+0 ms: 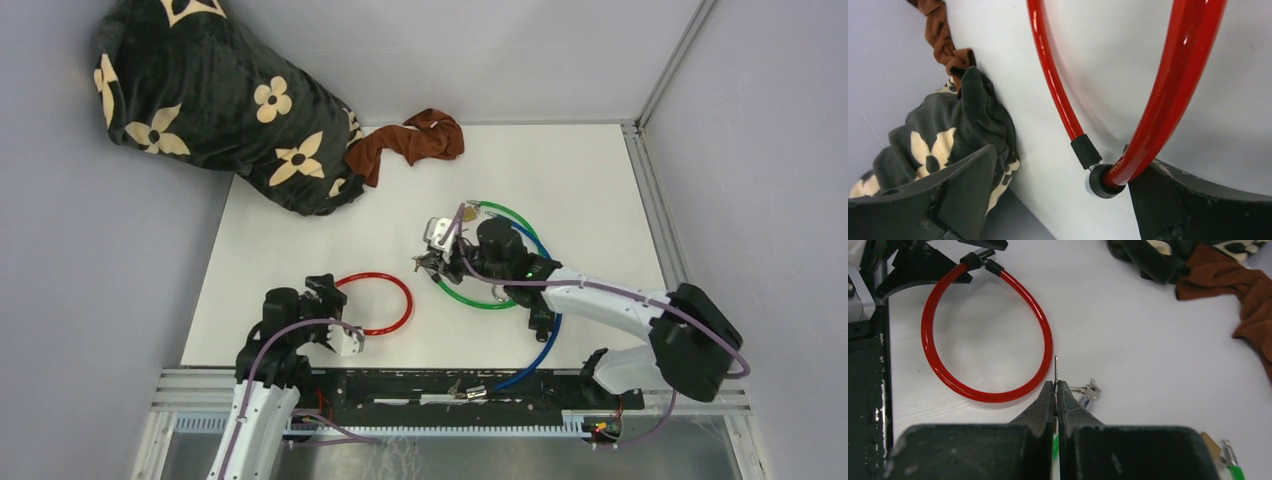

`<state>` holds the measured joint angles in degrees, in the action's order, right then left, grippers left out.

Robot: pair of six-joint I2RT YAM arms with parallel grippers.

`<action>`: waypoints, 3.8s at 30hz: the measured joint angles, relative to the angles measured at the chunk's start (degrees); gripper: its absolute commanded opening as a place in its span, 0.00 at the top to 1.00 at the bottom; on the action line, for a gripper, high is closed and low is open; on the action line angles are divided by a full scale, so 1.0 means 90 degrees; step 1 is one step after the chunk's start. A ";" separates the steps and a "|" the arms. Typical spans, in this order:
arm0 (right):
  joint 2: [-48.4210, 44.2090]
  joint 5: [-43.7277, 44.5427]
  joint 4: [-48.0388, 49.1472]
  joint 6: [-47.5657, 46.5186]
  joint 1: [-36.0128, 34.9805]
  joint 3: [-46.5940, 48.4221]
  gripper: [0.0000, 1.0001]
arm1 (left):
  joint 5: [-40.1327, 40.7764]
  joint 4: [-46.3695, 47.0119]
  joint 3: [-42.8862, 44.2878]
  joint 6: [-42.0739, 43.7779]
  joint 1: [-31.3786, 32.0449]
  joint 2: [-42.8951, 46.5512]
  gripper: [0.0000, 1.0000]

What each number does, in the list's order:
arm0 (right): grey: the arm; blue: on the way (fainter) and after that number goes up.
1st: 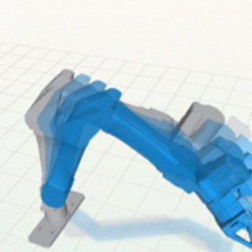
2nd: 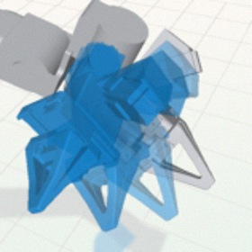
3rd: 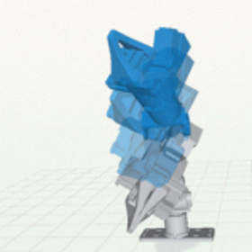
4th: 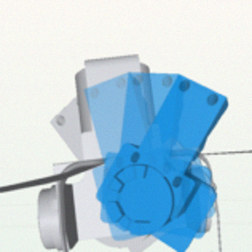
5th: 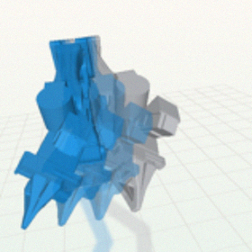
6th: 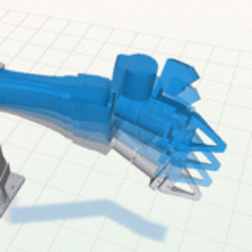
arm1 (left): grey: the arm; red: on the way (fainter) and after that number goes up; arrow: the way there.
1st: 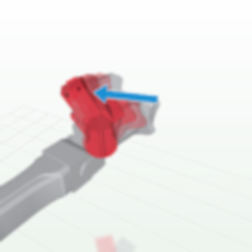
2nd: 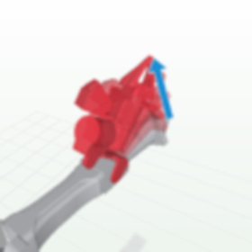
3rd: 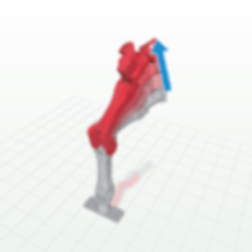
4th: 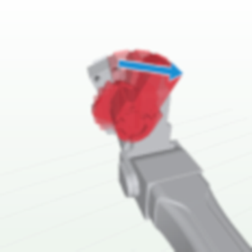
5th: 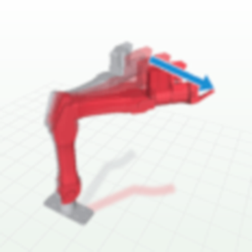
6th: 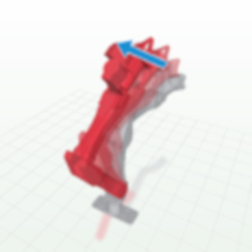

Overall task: Lock with the key
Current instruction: Place the lock at the center of the board, then place the key at the center of the board, then pick up the lock from the center of the board, then lock the lock.

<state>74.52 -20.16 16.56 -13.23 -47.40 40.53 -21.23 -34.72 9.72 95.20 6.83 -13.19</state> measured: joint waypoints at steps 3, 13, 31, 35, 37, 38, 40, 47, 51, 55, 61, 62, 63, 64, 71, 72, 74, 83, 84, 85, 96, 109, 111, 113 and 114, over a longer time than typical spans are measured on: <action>0.0767 -0.0051 0.0053 0.0124 -0.0457 0.0537 1.00 | 0.0267 -0.1032 0.0306 0.0906 0.0005 0.0177 0.00; 0.3619 -0.0340 0.0134 0.1158 -0.1331 0.2477 1.00 | 0.0634 -0.2902 0.1841 0.1768 0.0005 -0.0561 0.00; 0.3196 0.0784 -0.1630 0.1251 -0.1217 0.2827 0.14 | -0.1316 -0.0415 0.2958 -0.5880 0.0005 -0.1013 0.10; 0.2152 0.1433 -0.2127 0.1025 -0.0525 0.2297 0.12 | -0.1195 0.0947 0.2771 -0.9051 0.0005 -0.1154 0.13; 0.2130 0.1800 -0.2526 0.0869 -0.0187 0.2200 0.12 | -0.1093 0.1389 0.2586 -1.0091 0.0005 -0.1168 0.13; 0.2159 0.1897 -0.2710 0.0794 -0.0097 0.2120 0.13 | -0.1047 0.1557 0.2492 -1.0486 0.0005 -0.1168 0.13; 0.2225 0.1991 -0.3164 0.0622 -0.0056 0.1855 0.15 | -0.1008 0.1749 0.2353 -1.0992 0.0005 -0.1168 0.13; 0.2516 0.1736 -0.3980 0.0270 -0.0138 0.1537 0.56 | -0.1054 0.2096 0.2293 -1.1404 0.0005 -0.1141 0.16; 0.2640 0.1421 -0.4063 0.0197 -0.0151 0.1668 1.00 | -0.1231 0.2118 0.2293 -1.1380 0.0007 -0.1076 0.21; 0.2650 0.1292 -0.4153 0.0155 -0.0136 0.1734 1.00 | -0.1474 0.2115 0.2293 -1.1086 0.0007 -0.1044 0.27; 0.2645 0.0729 -0.4864 0.0012 -0.0119 0.2302 1.00 | -0.2035 0.1962 0.2293 -0.9231 0.0068 -0.1056 0.25; 0.2640 0.0602 -0.4981 -0.0044 -0.0119 0.2480 1.00 | -0.2140 0.1904 0.2293 -0.8762 0.0102 -0.1083 0.24; 0.2625 0.0466 -0.5076 -0.0097 -0.0119 0.2633 1.00 | -0.2215 0.1868 0.2295 -0.8388 0.0136 -0.1132 0.23; 0.2594 0.0328 -0.5153 -0.0158 -0.0119 0.2764 1.00 | -0.2322 0.1802 0.2307 -0.7895 0.0202 -0.1236 0.22; 0.2446 -0.0512 -0.5848 -0.0301 -0.0102 0.3417 1.00 | -0.2108 0.1069 0.2484 -0.4600 0.2016 -0.2273 0.14; 0.2446 -0.0610 -0.5906 -0.0291 -0.0102 0.3490 1.00 | -0.1945 0.1008 0.2484 -0.4165 0.2465 -0.2382 0.13; 0.2446 -0.0840 -0.6059 -0.0245 -0.0102 0.3704 1.00 | -0.1630 0.0962 0.2482 -0.3444 0.3269 -0.2620 0.13; 0.2441 -0.1387 -0.6173 -0.0049 -0.0095 0.4214 1.00 | -0.0282 0.2441 0.1831 -0.1695 0.4381 -0.3869 0.21; 0.2441 -0.1392 -0.6176 -0.0034 -0.0095 0.4214 1.00 | -0.0136 0.2747 0.1717 -0.1569 0.4384 -0.4005 0.22; 0.2433 -0.1416 -0.6181 -0.0032 -0.0097 0.4206 1.00 | -0.0027 0.2980 0.1647 -0.1498 0.4388 -0.4097 0.23; 0.2106 -0.1637 -0.6169 -0.0015 -0.0097 0.4036 0.84 | 0.0668 0.4413 0.1469 -0.1251 0.4405 -0.4350 0.98; -0.1056 -0.0816 -0.3961 -0.0729 0.0753 0.1729 0.17 | 0.0901 0.3677 0.2120 -0.5617 0.3963 -0.3534 0.98; -0.1622 -0.0605 -0.3432 -0.0835 0.0869 0.1197 0.16 | 0.0595 0.3631 0.2285 -0.6829 0.3660 -0.3184 0.98; -0.1919 -0.0415 -0.2936 -0.0918 0.0959 0.0794 0.15 | 0.0306 0.3640 0.2361 -0.7674 0.3485 -0.2970 0.98; -0.1945 -0.0359 -0.2647 -0.0928 0.1052 0.0636 0.14 | 0.0121 0.3682 0.2373 -0.8174 0.3390 -0.2871 0.98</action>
<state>57.01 -23.40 -7.27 -21.58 -37.93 46.26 -20.14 -1.58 31.07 21.63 37.34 -39.03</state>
